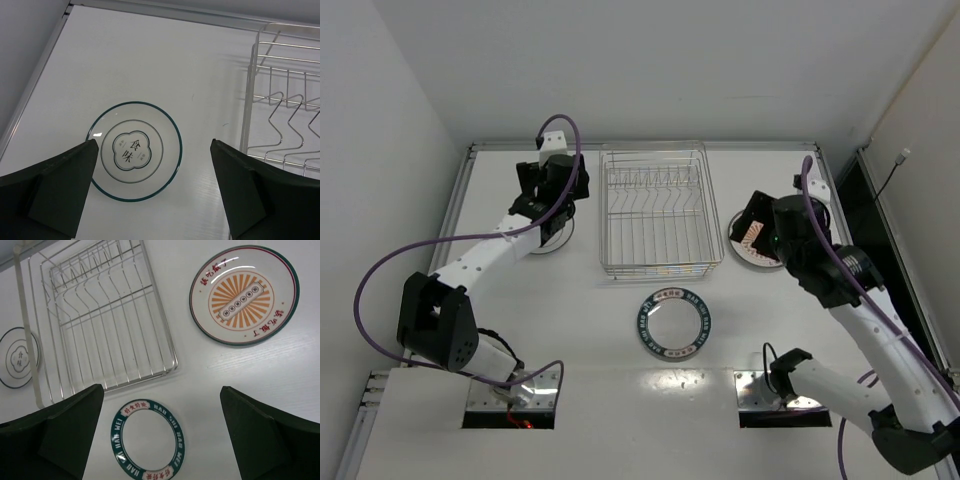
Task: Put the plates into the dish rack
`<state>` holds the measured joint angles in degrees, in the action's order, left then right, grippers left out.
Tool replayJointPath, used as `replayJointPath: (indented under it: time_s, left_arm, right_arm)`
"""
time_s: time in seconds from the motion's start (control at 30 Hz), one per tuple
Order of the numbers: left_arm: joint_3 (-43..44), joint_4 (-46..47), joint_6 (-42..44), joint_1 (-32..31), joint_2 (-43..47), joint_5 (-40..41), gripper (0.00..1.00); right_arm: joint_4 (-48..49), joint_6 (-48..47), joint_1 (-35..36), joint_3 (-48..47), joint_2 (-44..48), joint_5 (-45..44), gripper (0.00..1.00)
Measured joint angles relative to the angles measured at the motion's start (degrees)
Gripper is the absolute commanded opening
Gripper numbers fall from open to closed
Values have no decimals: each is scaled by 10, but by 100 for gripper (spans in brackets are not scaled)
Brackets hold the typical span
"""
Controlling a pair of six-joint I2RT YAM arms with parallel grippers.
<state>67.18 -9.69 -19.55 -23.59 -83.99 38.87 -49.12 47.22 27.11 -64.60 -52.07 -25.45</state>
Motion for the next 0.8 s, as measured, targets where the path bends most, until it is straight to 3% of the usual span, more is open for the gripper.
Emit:
replayJointPath:
  time_s: [0.17,0.23,0.33,0.4,0.63,0.8]
  left_arm:
    - [-3,0,0,0,0,-1,95]
    - [-3,0,0,0,0,0,95]
    - [-3,1,0,0,0,-1,95]
    - [-3,1,0,0,0,-2,95]
    - [-3,2,0,0,0,-6,95]
    - [-3,2,0,0,1,-13,95]
  right_arm:
    - [46,-27,-38,10,-8,10,100]
    - [84,-38,-138,37,4,69,100]
    - [136,-46,-345,94,-2,170,100]
    - [153,-45,-417,119,-29,215,100]
    - [256,7,-571,264,-149,359,94]
    - [286,28,-591,286,-224,386,90]
